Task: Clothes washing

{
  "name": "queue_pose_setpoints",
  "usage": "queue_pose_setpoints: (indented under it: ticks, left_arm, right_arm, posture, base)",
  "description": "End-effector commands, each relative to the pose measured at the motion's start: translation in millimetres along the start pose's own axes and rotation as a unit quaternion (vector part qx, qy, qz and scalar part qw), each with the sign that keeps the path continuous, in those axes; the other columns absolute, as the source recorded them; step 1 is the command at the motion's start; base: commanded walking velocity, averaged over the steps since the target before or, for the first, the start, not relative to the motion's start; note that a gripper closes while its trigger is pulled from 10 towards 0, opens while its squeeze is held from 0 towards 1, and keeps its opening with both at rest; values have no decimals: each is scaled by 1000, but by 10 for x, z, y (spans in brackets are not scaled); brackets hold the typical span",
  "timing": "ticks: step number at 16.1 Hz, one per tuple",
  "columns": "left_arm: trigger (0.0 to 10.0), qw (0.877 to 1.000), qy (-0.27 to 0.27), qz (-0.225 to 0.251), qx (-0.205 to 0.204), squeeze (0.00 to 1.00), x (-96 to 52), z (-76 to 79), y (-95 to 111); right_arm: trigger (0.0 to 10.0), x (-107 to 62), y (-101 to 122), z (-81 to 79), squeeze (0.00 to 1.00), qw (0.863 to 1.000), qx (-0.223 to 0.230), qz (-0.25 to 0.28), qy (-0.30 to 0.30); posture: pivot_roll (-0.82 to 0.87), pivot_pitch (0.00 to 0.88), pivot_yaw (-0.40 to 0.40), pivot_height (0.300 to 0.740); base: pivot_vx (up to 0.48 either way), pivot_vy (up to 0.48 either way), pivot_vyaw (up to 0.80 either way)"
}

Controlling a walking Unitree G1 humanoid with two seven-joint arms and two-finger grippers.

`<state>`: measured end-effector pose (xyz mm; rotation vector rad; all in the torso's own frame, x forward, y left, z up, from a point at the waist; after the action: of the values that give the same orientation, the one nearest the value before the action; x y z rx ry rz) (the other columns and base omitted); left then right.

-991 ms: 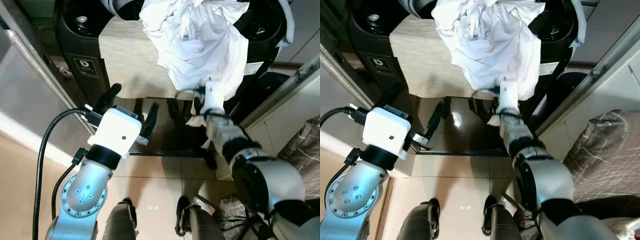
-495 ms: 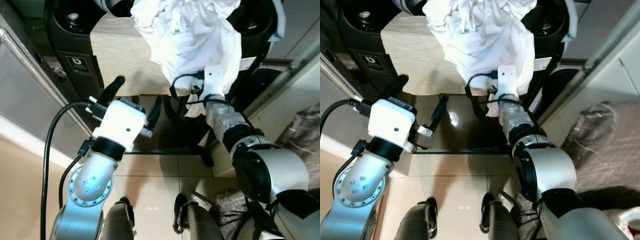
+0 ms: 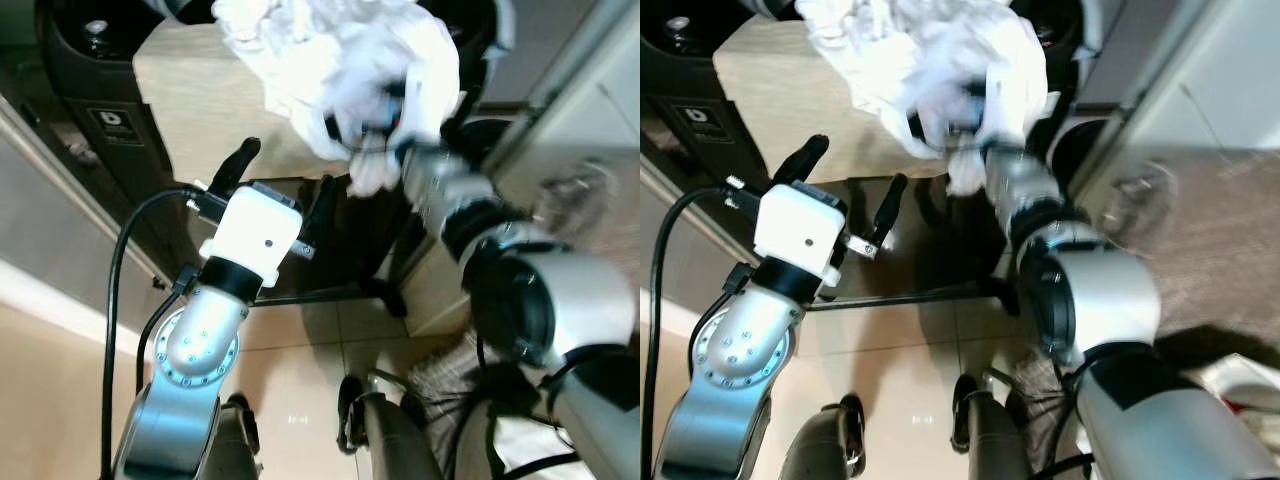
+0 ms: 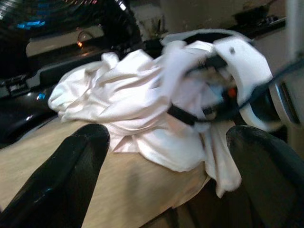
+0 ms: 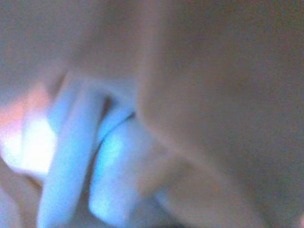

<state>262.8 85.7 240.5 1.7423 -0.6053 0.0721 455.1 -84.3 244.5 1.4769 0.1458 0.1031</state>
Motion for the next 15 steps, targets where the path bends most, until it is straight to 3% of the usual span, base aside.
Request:
queue_pose_setpoints:
  ticks: [1,3,6,8,9,10,11,12,13,14,15]
  left_arm:
    - [10000,1000,5,10,-7,0,16,1,7]
    - [10000,1000,8,17,-8,0,62,3,-9]
    - [10000,1000,11,26,-6,0,123,8,-27]
    - [10000,999,17,34,5,0,183,2,-43]
    - [10000,999,18,35,7,0,194,4,-47]
    - [10000,999,23,38,21,0,226,3,-57]
    - [10000,998,29,39,30,0,239,-7,-62]
    - [10000,998,33,39,33,0,247,-19,-66]
    - [10000,998,35,38,34,0,249,-24,-72]
    - [10000,998,40,35,36,0,247,-43,-98]
    - [10000,998,41,33,39,0,244,-46,-108]
  right_arm:
    - [0,-61,1048,113,0,984,-4,179,-15]
    - [0,-81,1183,109,0,981,3,194,-6]
    - [0,-139,1466,106,0,974,-38,225,-8]
    - [0,-227,1793,80,0,955,-144,258,-32]
    - [0,-235,1818,59,0,946,-190,260,-45]
    - [0,-170,1595,-217,0,872,-423,239,-50]
    - [0,-113,1333,-357,0,827,-517,217,-31]
    - [0,-71,1088,-433,0,804,-562,193,-11]
    - [0,-53,952,-469,0,798,-576,178,5]
    - [10000,-23,488,-551,0,754,-641,126,62]
    - [10000,-18,376,-525,0,763,-634,108,71]
  posture:
    - [238,159,-98,740]
    - [227,141,-106,740]
    - [223,115,-119,740]
    - [221,86,-133,740]
    - [221,79,-139,740]
    - [231,68,-149,740]
    - [237,67,-157,740]
    - [244,68,-162,740]
    - [248,69,-164,740]
    - [253,71,-170,740]
    - [255,71,-172,740]
  base:
    - [0,0,0]
    - [0,0,0]
    - [0,0,0]
    - [0,0,0]
    - [0,0,0]
    - [0,0,0]
    - [0,0,0]
    - [0,0,0]
    - [0,0,0]
    - [0,0,0]
    - [0,0,0]
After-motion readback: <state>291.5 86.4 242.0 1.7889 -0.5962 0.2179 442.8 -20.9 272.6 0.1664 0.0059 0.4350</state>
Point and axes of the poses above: a point about 5 cm out from each wrist's last joint towards the gripper, its own x axis pointing out of the wrist towards the gripper, its own y axis along the axis of the wrist's last joint, z = x × y, the point moved 3 cm from there along x, pointing out of the wrist towards the gripper, and after that the axes turned 9 degrees about -x, right-handed, at the moved point
